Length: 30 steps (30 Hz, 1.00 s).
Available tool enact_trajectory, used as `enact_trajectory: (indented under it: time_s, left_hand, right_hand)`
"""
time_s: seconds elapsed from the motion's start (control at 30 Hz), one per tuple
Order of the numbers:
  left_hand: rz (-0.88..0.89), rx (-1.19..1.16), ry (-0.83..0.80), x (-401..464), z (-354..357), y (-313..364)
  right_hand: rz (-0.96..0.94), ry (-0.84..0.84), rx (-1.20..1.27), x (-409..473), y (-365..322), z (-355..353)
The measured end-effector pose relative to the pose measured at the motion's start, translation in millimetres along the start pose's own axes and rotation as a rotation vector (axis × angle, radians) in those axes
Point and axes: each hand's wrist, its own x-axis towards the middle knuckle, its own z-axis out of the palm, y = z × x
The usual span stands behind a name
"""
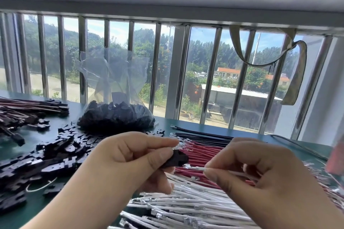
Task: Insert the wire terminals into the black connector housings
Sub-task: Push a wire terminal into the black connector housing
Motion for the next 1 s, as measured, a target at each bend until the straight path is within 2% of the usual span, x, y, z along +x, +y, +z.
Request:
enact_trajectory:
  time_s: [0.2,0.3,0.37,0.5,0.57,0.83,1.0]
  left_hand:
    - [-0.033,-0.054,-0.054,1.0,-3.0,-2.8]
    - [0.013,-0.014,-0.018,4.1,-7.8,-5.7]
    - [0.127,0.102,0.041,5.7,-10.7,-9.3]
    - [0.524,0.485,0.033,2.8,-12.7,-14.8]
    - [0.599,0.559,0.023,2.9,-13.9,-17.7]
    - [0.67,0.663,-0.053,6.7,-18.4,-21.9]
    - [0.644,0.641,-0.088,5.9,-20.0,-18.8]
  right_hand:
    - [0.003,0.049,-0.023,-1.5,4.8,0.8]
    - [0.023,0.042,0.0,-0.7,2.4,-0.2]
    - [0.056,0.035,0.066,0.4,1.2,-1.2]
    - [0.11,-0.019,0.07,2.4,1.6,-3.9]
    - [0.13,-0.051,0.06,2.3,2.3,-4.4]
    - [0.137,-0.112,0.061,2.5,3.7,-7.5]
    - [0.099,-0.144,0.039,1.4,5.0,-8.0]
